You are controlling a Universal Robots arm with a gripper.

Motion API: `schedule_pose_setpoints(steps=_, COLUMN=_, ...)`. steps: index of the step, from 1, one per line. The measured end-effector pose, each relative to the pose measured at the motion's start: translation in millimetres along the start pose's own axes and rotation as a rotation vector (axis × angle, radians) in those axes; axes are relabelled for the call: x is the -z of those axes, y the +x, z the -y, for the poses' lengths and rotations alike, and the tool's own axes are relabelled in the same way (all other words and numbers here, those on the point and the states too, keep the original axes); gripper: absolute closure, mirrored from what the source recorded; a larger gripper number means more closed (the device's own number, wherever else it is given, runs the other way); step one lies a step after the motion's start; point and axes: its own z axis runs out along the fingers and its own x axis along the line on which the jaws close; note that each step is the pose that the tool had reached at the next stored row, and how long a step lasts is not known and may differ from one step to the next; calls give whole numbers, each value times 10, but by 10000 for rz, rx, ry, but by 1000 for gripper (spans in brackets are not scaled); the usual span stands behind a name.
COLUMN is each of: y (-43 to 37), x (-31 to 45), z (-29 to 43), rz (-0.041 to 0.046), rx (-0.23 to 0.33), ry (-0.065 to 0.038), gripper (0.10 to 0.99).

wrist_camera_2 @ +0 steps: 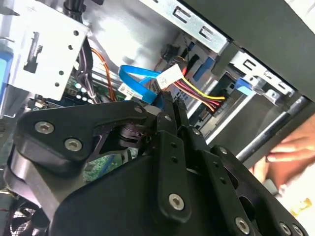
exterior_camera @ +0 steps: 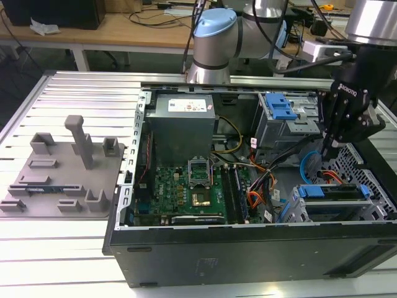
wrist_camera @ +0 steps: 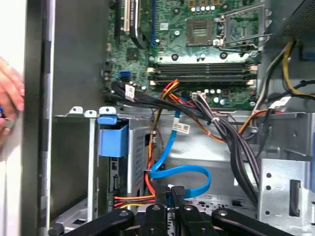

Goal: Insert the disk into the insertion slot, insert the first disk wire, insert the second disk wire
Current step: 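Insert the second disk wire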

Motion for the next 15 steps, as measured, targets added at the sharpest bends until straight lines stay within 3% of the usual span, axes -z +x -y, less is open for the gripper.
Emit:
schedule_pose_setpoints(steps=3, y=57, x=-4, z=-2, rz=623, rx=5, ry=32, gripper=925)
schedule_pose_setpoints(steps=8, y=138, x=1, z=-5, rz=1308, rx=12, ry=57, gripper=925)
schedule_pose_setpoints(steps=12, y=241, x=-3, z=-8, rz=1557, rx=15, ry=65, gripper=925)
schedule_pose_setpoints(steps=15, y=343, x=-8, z=-12, rz=1910, rx=19, ry=76, gripper=925)
